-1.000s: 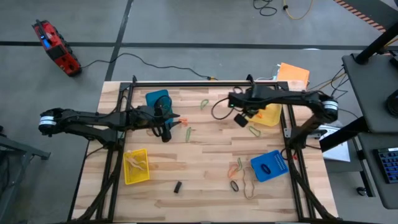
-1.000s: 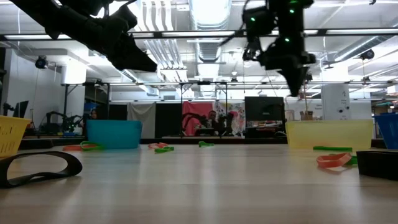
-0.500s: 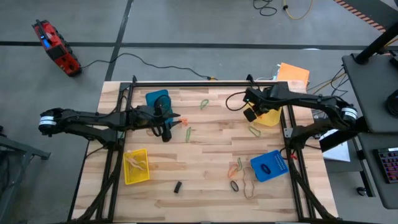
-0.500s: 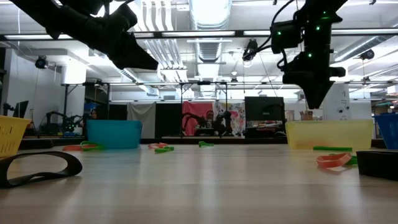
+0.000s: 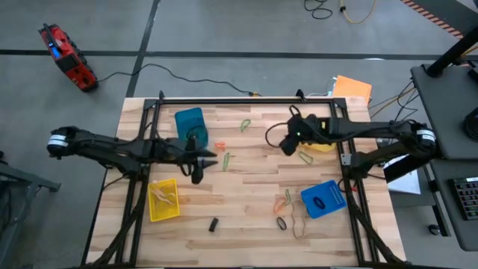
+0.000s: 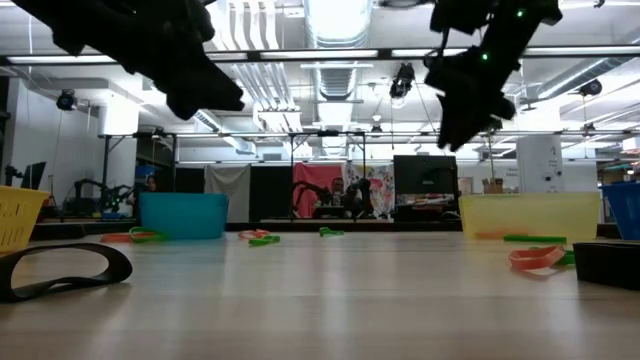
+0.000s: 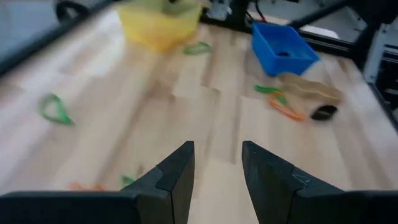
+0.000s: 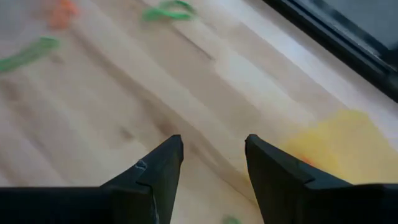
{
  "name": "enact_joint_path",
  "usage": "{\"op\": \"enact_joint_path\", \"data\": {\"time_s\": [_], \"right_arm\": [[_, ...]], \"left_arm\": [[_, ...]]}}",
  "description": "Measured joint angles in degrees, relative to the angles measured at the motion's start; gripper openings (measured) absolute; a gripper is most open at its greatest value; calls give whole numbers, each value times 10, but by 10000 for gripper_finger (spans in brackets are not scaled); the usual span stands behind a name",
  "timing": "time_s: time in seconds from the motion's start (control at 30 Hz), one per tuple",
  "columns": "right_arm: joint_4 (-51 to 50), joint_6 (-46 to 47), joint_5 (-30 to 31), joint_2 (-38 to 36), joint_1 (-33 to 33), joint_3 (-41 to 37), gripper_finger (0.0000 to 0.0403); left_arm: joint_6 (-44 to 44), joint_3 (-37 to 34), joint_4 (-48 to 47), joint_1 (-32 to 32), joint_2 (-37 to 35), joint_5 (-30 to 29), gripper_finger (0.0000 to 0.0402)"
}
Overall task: Sort rubber bands into baskets
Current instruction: Put the black rubber band into the bottom blue bin
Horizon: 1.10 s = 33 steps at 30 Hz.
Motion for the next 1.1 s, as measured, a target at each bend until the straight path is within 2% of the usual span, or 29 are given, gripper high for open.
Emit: {"op": "enact_joint_path", "data": {"time_s": [0.23, 0.43, 0.67, 1.1], "right_arm": [[96, -19, 0, 4, 86, -16, 157], [102, -21, 1, 8, 132, -16, 151], [103, -21, 2, 8, 175, -18, 167], [101, -38, 2, 8, 241, -20, 201]], "left_arm": [[-126, 25, -95, -62, 0, 1, 119], [-263, 81, -210, -126, 9, 1, 119], [-379, 162, -325, -188, 62, 2, 119], [-561, 256, -355, -255, 215, 21, 119]]}}
